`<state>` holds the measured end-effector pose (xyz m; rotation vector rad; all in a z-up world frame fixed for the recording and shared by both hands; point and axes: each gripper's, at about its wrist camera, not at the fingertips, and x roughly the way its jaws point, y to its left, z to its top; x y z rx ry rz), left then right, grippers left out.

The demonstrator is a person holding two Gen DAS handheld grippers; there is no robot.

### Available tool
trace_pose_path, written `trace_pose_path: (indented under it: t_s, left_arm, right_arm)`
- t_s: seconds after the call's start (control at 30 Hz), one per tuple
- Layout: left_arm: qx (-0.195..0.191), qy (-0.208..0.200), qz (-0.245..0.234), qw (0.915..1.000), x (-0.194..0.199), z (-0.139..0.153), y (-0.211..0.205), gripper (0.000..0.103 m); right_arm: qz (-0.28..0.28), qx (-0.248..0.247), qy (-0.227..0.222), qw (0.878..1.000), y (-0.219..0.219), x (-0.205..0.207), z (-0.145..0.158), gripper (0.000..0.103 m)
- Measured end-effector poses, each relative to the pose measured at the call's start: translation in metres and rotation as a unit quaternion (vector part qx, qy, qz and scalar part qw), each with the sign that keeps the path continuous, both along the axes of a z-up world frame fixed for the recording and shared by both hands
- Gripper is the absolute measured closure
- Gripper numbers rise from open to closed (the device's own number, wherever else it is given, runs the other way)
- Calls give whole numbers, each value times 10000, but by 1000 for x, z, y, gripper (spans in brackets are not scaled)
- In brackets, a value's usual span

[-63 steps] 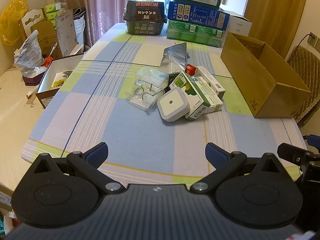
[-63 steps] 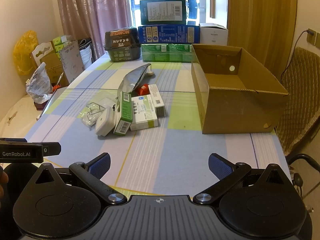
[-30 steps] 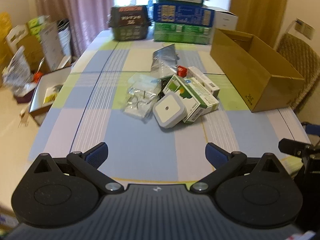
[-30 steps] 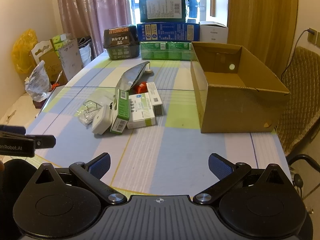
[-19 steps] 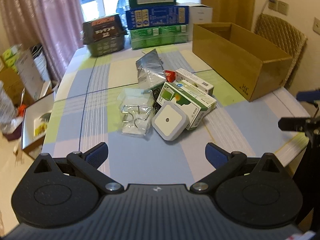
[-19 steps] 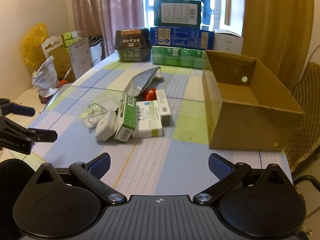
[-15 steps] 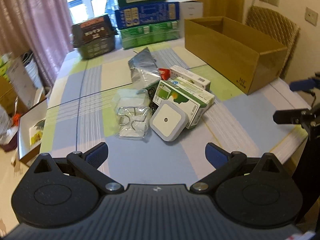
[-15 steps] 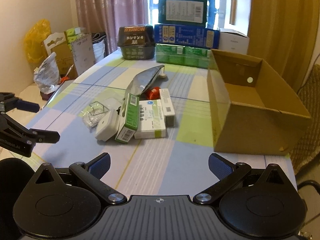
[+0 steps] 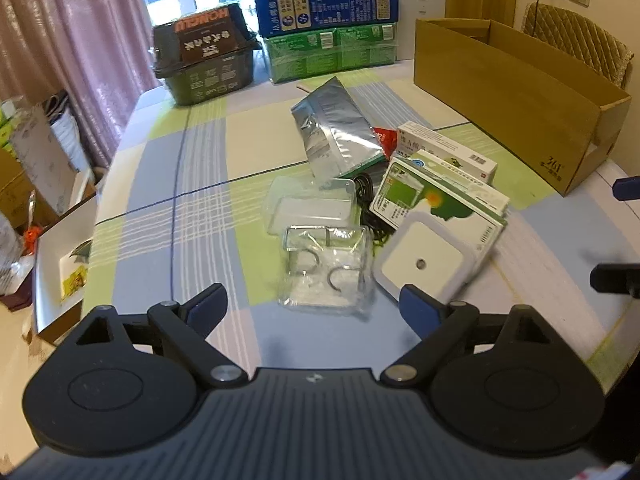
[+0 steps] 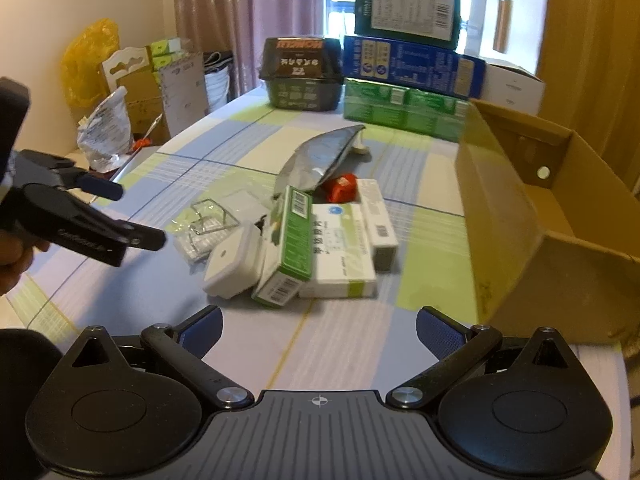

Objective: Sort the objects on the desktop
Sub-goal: 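Lower the left gripper onto the clear plastic tray and close it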

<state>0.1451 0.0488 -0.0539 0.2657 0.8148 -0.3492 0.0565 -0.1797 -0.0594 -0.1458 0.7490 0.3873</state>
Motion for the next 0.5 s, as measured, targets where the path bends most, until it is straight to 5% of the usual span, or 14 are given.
trace_pose_path:
  t_s: [0.5]
  left_arm:
    - [-286,150,-636,9975,55,-39,-3,22]
  right_arm:
    - [409,-203,-299,9985,62,19,-31,16]
